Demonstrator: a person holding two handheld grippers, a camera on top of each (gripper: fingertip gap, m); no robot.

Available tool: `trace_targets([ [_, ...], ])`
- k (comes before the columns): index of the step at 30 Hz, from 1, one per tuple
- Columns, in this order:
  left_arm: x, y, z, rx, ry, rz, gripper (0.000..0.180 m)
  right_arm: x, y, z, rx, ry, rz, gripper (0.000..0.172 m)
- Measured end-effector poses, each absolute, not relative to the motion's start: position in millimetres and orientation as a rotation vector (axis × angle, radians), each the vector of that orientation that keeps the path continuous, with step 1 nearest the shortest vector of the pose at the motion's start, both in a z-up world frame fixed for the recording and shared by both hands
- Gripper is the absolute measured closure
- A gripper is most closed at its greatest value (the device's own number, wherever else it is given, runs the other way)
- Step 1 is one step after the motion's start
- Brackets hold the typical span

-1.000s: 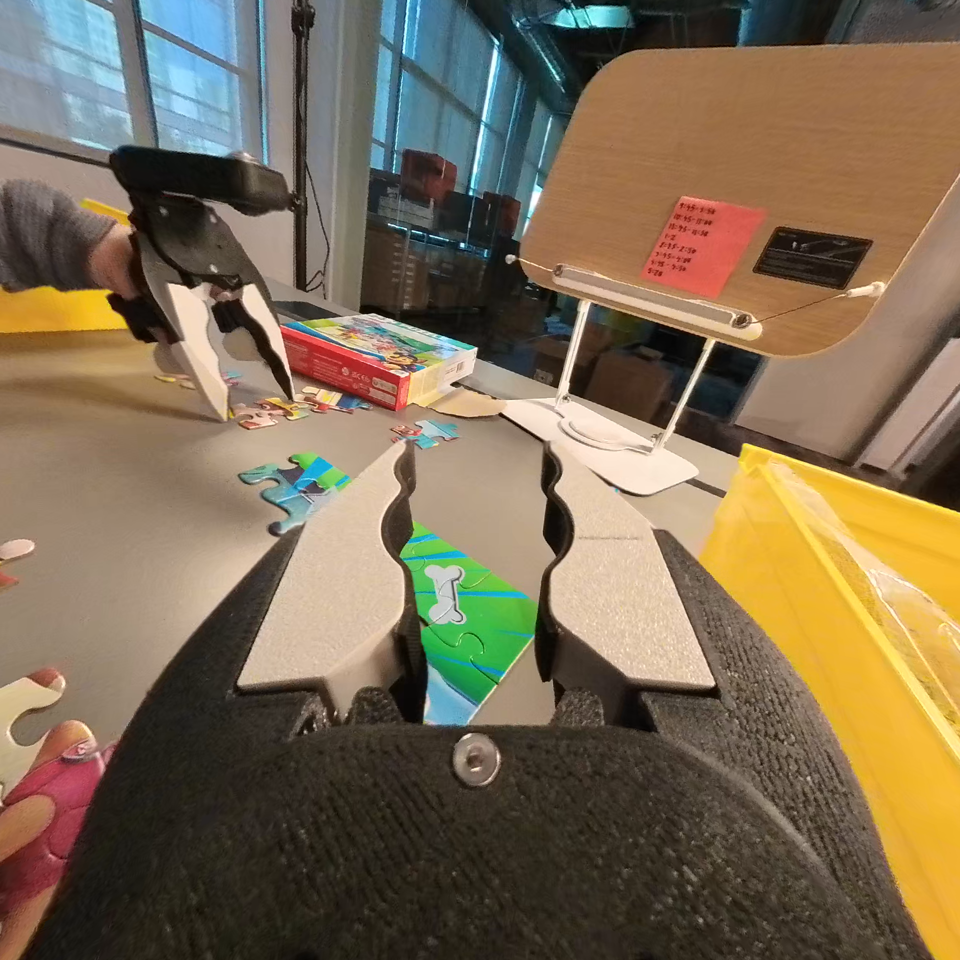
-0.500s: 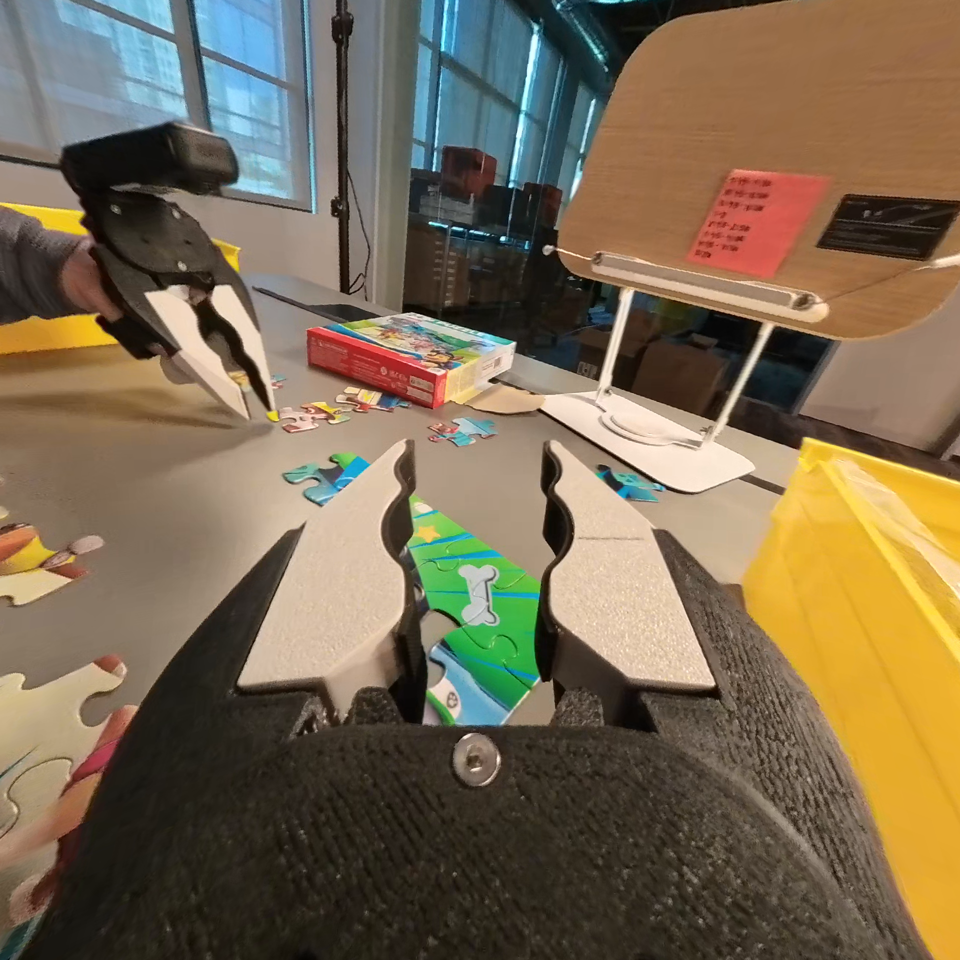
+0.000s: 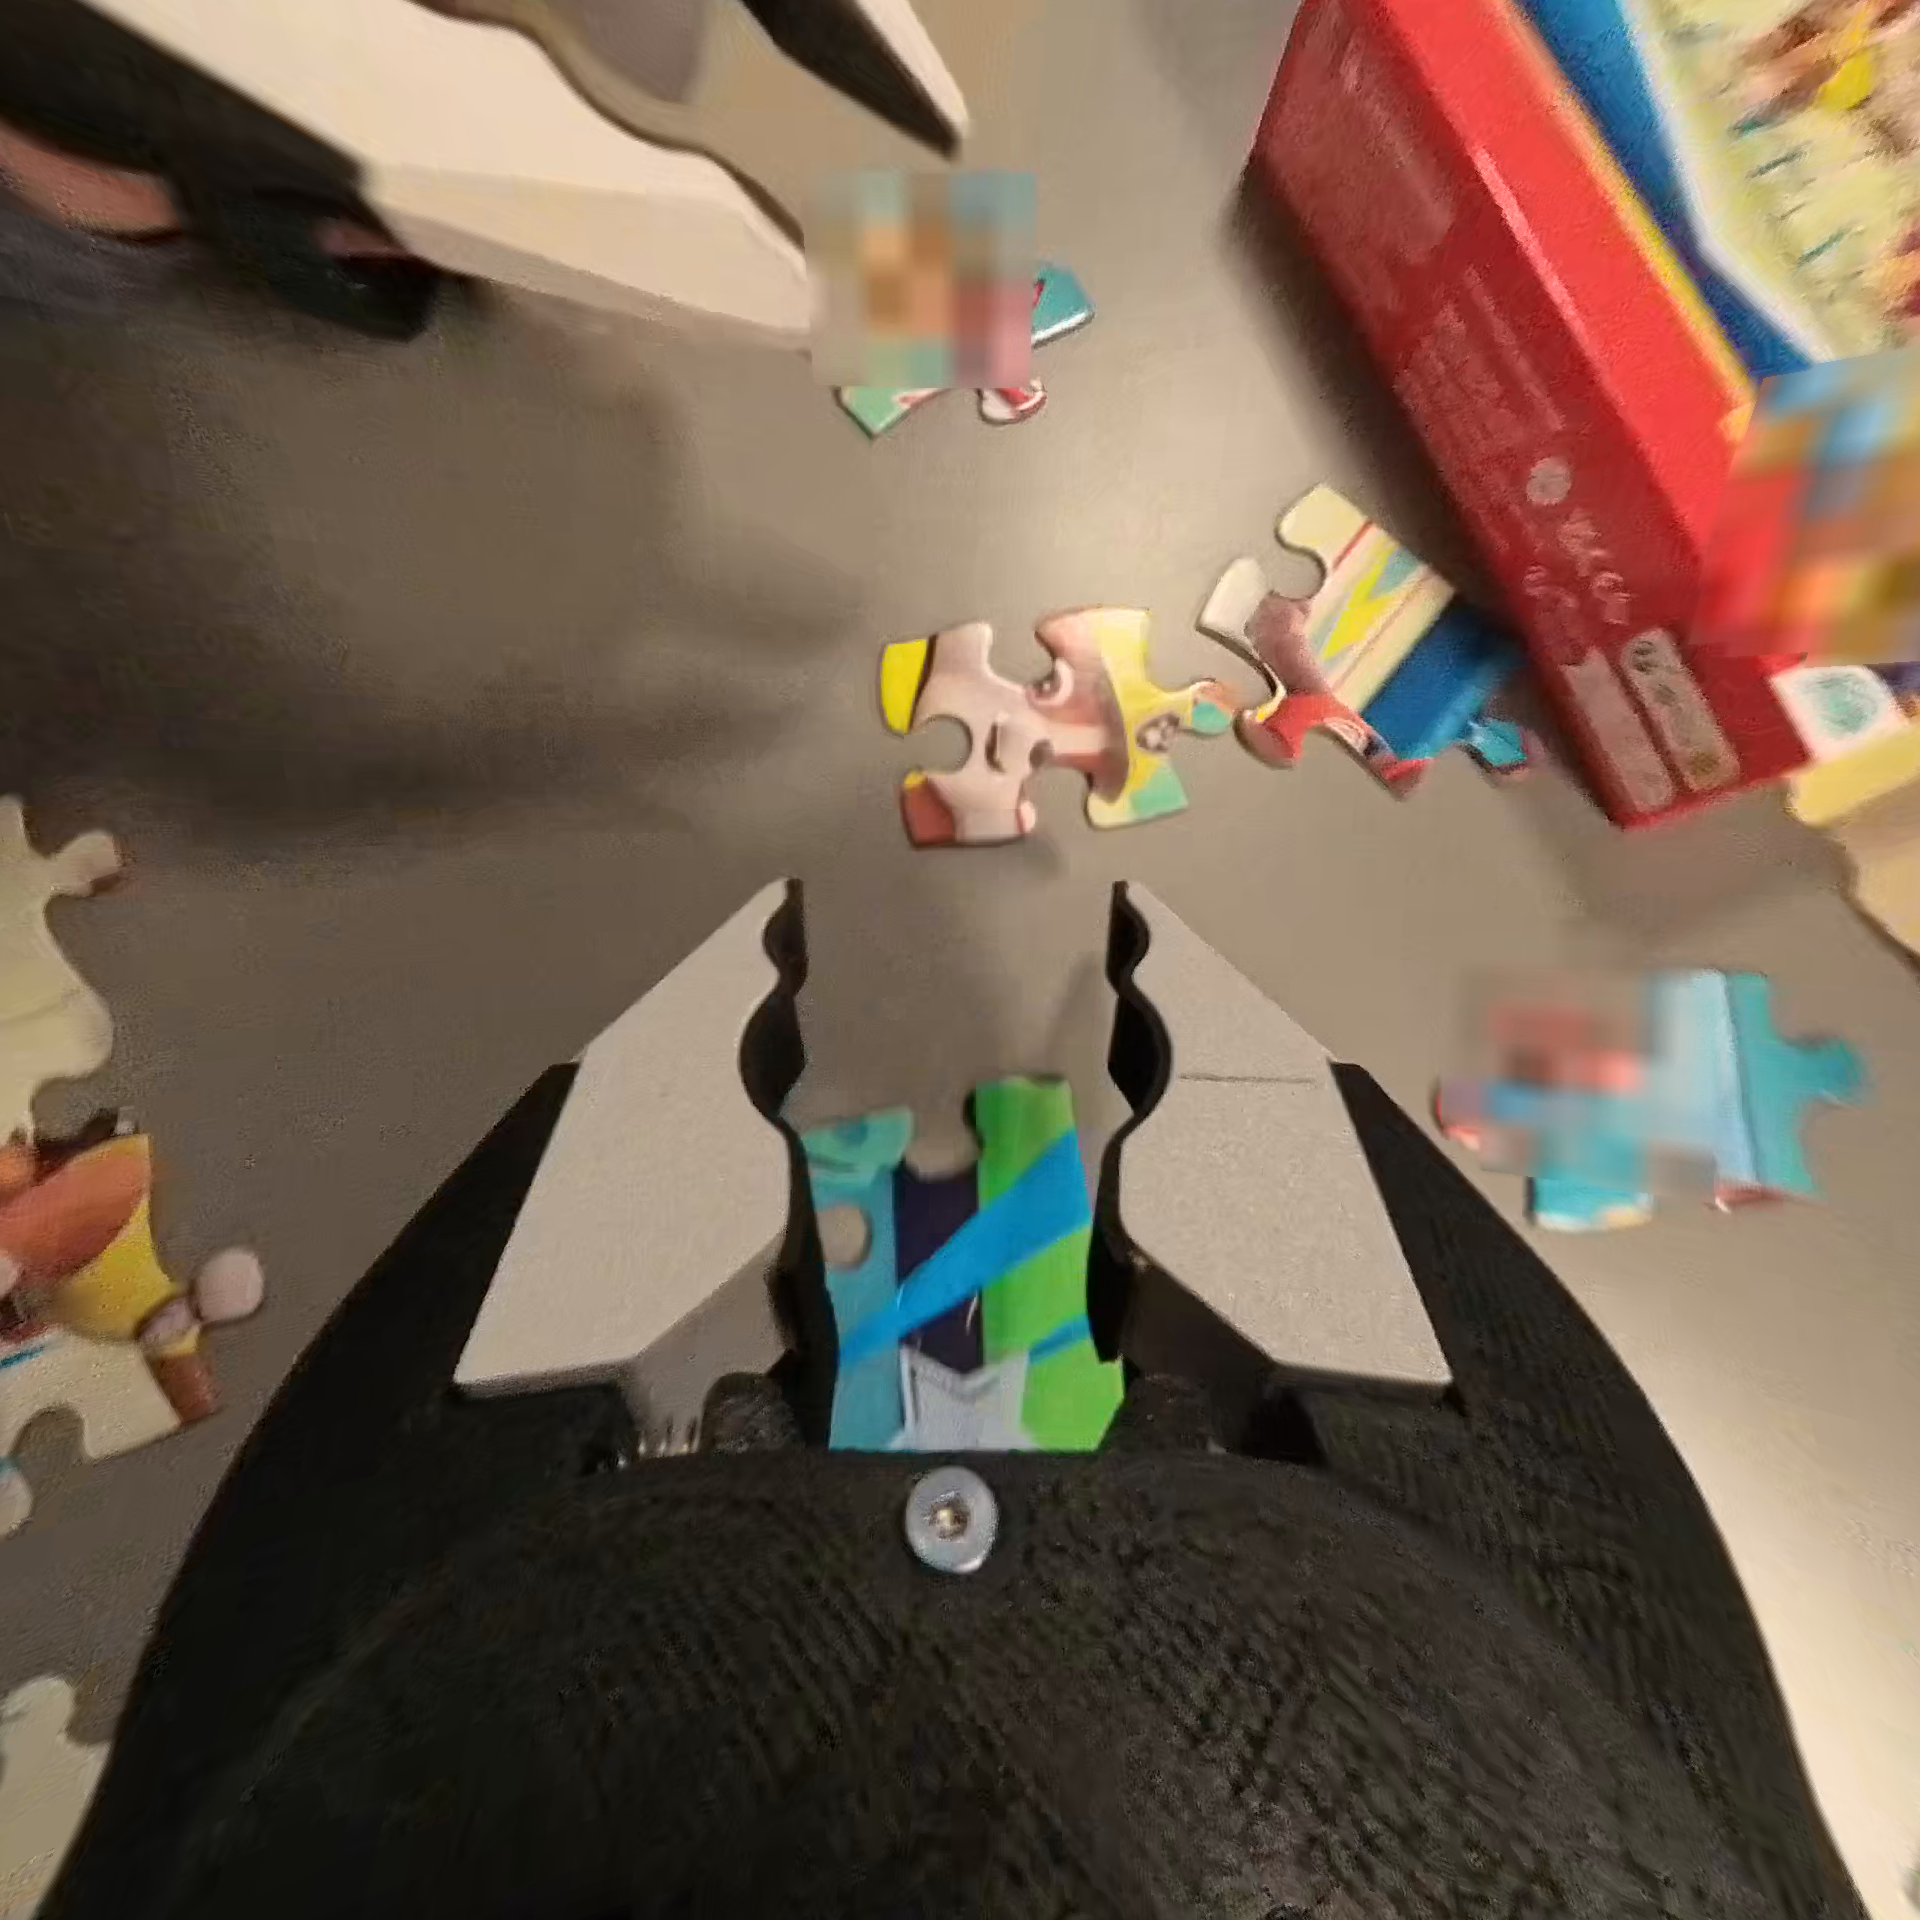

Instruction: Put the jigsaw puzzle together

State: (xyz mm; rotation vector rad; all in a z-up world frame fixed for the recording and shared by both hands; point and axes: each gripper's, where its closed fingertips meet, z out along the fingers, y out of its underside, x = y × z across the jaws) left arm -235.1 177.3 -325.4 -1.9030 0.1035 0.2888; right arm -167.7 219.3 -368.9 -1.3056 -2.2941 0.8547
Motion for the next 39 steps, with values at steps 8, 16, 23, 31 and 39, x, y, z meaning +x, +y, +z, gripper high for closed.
trace_targets([
  [8, -244, 174, -301, -1.784, 0.033, 0.284, 0.158, -207, 211, -382, -1.348, -2.375, 0.72, 0.104],
  [16, -255, 166, -288, -1.733, -0.04, 0.249, 0.159, -213, 208, -384, -1.275, -2.583, 0.523, 0.102],
  [23, -258, 165, -285, -1.713, -0.072, 0.204, 0.159, -211, 214, -385, -1.212, -2.781, 0.324, 0.12],
  [31, -257, 164, -283, -1.708, -0.071, 0.186, 0.16, -212, 211, -384, -1.155, -2.776, 0.175, 0.161],
  [39, -255, 165, -282, -1.707, -0.067, 0.167, 0.16, -211, 210, -379, -1.292, -2.668, 0.348, 0.142],
])
